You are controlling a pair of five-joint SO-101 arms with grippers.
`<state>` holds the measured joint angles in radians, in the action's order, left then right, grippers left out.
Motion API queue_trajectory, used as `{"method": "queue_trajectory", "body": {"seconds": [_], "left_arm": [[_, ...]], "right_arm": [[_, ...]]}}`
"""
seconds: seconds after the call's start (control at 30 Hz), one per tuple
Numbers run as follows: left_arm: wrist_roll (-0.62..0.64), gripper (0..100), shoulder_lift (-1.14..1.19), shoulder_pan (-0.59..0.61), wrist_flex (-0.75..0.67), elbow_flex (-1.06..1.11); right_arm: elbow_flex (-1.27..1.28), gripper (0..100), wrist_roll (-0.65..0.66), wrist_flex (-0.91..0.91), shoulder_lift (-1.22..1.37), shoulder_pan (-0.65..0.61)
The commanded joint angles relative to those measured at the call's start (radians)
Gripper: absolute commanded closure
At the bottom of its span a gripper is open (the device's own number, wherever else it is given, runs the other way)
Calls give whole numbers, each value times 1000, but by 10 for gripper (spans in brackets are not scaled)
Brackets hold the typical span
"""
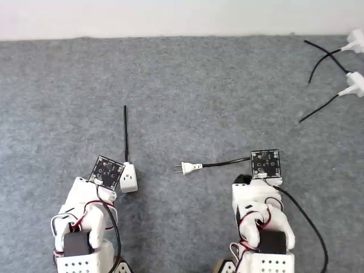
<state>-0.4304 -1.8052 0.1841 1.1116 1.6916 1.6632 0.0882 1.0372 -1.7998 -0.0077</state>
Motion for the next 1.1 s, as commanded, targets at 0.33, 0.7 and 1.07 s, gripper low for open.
{"method": "queue_trajectory", "body": {"seconds": [0.33, 0.7, 1.07], "left_arm": [[-15, 930, -15, -3, 46, -8], [-35, 771, -15, 44, 58, -10], [-49, 769, -15, 44, 61, -8]], "right_arm": [[20, 983, 244, -18, -15, 42], [20, 983, 247, -16, -7, 45], [20, 983, 250, 22, -13, 41]]}}
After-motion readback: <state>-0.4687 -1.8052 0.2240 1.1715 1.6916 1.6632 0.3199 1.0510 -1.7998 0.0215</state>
